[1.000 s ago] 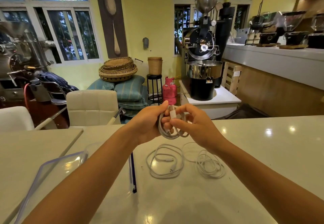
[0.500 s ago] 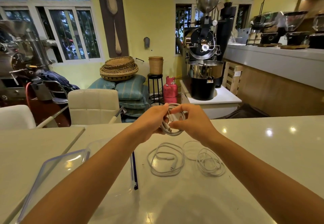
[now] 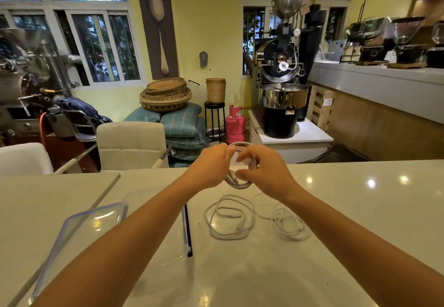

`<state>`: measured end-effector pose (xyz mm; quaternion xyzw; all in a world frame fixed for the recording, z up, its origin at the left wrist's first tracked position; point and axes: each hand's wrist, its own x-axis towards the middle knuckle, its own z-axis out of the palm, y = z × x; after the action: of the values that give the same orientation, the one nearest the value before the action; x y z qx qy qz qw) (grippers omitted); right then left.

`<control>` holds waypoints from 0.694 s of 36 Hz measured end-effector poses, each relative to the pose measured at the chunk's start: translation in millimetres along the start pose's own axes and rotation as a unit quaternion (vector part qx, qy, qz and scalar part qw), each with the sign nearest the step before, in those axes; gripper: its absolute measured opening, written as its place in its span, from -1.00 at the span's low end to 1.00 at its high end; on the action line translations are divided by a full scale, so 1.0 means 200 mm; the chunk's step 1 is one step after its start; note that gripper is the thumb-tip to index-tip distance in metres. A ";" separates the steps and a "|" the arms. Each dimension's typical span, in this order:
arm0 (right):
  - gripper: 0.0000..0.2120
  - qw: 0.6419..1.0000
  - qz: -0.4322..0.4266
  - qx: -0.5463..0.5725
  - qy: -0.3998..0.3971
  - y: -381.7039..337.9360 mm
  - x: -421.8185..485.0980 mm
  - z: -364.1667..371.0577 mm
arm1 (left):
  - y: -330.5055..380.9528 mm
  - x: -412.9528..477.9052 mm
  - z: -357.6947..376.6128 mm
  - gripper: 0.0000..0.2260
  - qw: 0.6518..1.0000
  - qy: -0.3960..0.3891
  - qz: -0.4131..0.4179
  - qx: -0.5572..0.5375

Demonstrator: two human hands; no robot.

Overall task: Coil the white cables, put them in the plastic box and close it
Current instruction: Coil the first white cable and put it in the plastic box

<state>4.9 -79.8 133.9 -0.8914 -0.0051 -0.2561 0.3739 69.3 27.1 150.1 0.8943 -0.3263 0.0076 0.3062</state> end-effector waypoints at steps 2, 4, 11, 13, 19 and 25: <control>-0.60 0.996 0.009 0.088 0.020 0.01 -0.01 0.00 | 0.00 0.00 -0.01 -0.67 0.997 -0.007 -0.004 -0.082; -0.40 0.984 0.028 0.171 0.031 0.01 -0.01 0.00 | 0.00 -0.01 -0.02 -0.66 0.987 -0.012 -0.017 -0.159; -0.69 0.908 0.136 0.392 -0.058 0.02 -0.01 -0.01 | 0.00 -0.02 -0.03 -0.66 0.970 -0.031 -0.018 -0.241; -0.83 0.878 0.152 0.444 -0.089 0.02 -0.01 0.00 | 0.00 -0.02 -0.04 -0.65 0.966 -0.034 -0.015 -0.258; -0.74 0.879 0.164 0.431 -0.123 0.03 -0.02 -0.01 | -0.01 -0.04 -0.05 -0.65 0.949 -0.054 -0.022 -0.309; -0.74 0.888 0.135 0.424 -0.116 0.04 -0.01 -0.02 | -0.02 -0.04 -0.04 -0.64 0.932 -0.080 -0.022 -0.354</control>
<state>2.7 -88.9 130.1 -0.6638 -0.0359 -0.0713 0.7437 66.5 38.5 153.5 0.7323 -0.3117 -0.1868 0.5759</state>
